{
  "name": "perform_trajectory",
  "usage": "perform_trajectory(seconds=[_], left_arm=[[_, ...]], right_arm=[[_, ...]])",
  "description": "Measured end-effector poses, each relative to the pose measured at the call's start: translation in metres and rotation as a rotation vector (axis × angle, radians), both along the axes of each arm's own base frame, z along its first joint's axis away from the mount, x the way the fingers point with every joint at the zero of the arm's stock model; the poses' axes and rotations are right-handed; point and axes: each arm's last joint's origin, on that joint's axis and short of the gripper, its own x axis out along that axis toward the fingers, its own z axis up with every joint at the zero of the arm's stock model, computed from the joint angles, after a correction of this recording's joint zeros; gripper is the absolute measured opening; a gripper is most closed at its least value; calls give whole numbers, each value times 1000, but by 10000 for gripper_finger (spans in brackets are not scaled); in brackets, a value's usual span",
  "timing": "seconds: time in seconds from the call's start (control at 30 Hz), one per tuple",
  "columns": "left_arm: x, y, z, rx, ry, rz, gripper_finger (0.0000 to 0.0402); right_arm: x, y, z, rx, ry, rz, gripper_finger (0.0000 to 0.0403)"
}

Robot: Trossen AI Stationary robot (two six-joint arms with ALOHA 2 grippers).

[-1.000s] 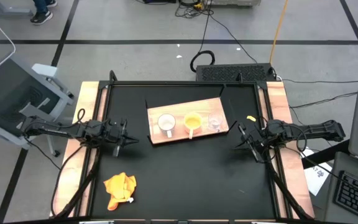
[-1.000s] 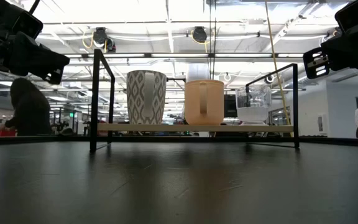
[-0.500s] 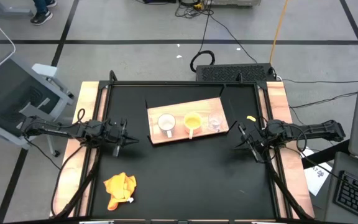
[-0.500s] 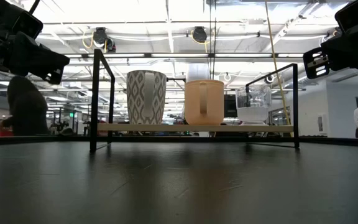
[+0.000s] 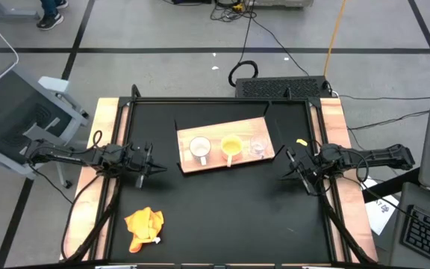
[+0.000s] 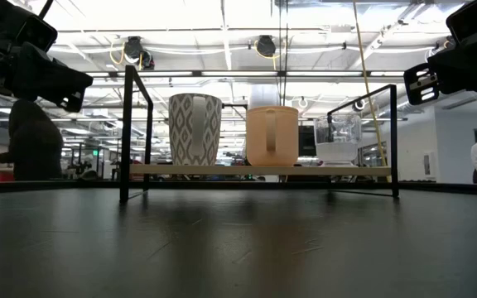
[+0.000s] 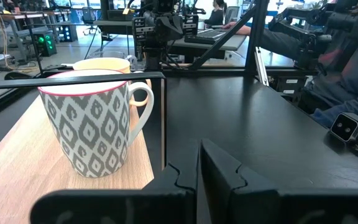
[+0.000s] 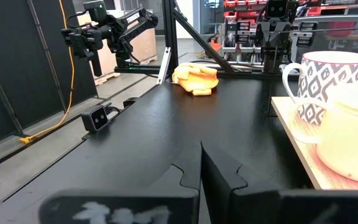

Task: Stack small to large cups/mugs on shelf
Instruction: Return To Home Position

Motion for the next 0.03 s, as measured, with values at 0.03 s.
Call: perform_trajectory(seconds=[0.03], left_arm=[[0,0,0,0,0,0,21]], right_arm=[[0,0,0,0,0,0,0]])
